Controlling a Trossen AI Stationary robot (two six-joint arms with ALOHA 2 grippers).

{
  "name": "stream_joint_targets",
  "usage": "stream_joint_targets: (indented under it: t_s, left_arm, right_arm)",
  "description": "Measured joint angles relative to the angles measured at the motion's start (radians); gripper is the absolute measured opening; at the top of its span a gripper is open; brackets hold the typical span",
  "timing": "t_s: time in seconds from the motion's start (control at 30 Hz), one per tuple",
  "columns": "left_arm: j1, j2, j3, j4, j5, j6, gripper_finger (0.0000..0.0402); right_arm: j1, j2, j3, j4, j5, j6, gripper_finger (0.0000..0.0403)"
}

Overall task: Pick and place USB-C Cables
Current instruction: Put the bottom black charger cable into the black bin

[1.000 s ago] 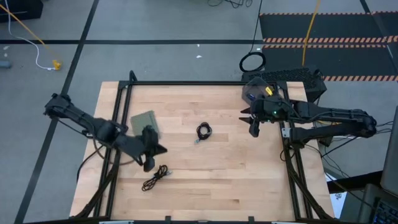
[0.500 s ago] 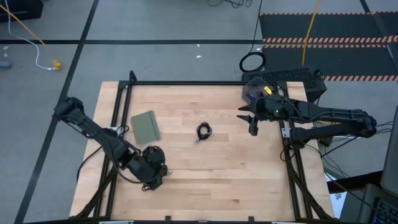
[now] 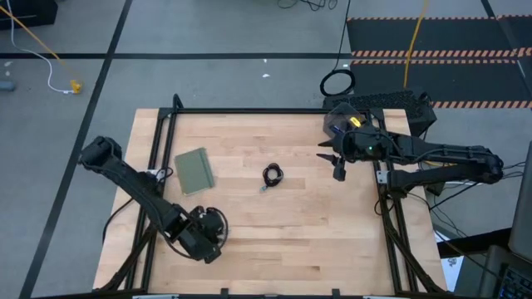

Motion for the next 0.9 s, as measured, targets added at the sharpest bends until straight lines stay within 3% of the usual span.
stream_joint_targets:
  t_s: [0.6,0.9]
  left_arm:
    - [-0.019,0.026,-0.003,0.015,-0.006,-0.084,0.0162]
    - [-0.037,0.086,-0.004,0.023,-0.023,-0.117,0.0234]
  right_arm:
    - [0.000,0.000,0.000,0.003,0.001,-0.051,0.0139]
    - [0.000,0.000,0.000,-0.012,0.001,-0.019,0.0139]
